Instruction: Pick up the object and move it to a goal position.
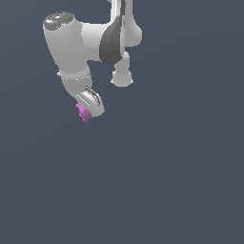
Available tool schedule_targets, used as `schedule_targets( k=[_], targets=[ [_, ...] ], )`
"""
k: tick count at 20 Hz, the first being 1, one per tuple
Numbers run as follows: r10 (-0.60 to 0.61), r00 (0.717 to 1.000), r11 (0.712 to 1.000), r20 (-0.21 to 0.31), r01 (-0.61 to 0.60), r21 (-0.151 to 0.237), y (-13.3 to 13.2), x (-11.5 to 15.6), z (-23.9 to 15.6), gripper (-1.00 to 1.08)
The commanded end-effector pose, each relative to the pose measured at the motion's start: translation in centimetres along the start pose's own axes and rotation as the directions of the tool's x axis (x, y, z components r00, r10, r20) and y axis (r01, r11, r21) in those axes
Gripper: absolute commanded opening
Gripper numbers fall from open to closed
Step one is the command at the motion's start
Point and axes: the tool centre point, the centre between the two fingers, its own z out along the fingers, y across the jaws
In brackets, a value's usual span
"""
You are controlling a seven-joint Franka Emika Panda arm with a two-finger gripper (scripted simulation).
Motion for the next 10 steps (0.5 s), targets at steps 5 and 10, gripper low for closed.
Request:
schedule_targets(
  k=[5, 10],
  targets=[
    [-0.001, 1.000, 1.000, 0.000, 0.001, -0.001, 4.2, 2.8, -5.5, -1.00],
    [-0.001, 1.000, 1.000, -0.001, 0.001, -0.002, 6.2, 4.4, -8.1, -1.00]
  ],
)
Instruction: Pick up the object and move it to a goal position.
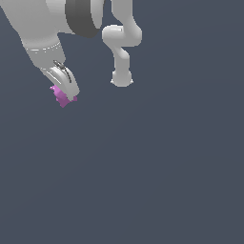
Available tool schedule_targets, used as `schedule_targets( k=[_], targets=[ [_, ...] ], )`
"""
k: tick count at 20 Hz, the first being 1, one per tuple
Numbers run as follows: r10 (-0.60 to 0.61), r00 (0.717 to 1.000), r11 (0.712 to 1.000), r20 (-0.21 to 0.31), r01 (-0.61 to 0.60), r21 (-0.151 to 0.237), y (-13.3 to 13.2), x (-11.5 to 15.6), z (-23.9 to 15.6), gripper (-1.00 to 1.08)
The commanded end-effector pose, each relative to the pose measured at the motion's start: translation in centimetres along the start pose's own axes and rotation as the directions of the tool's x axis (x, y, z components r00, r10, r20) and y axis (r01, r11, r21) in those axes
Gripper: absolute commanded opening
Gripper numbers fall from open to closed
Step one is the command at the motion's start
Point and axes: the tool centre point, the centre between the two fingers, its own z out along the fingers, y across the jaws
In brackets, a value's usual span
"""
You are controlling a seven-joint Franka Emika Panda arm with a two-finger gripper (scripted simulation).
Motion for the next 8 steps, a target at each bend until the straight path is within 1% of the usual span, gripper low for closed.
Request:
schedule_targets(
  k=[1, 8],
  targets=[
    [-0.002, 1.000, 1.000, 0.001, 0.002, -0.001, 0.8, 0.6, -1.1, -1.00],
    [-0.002, 1.000, 1.000, 0.001, 0.002, -0.001, 1.6, 1.3, -2.2, -1.00]
  ],
)
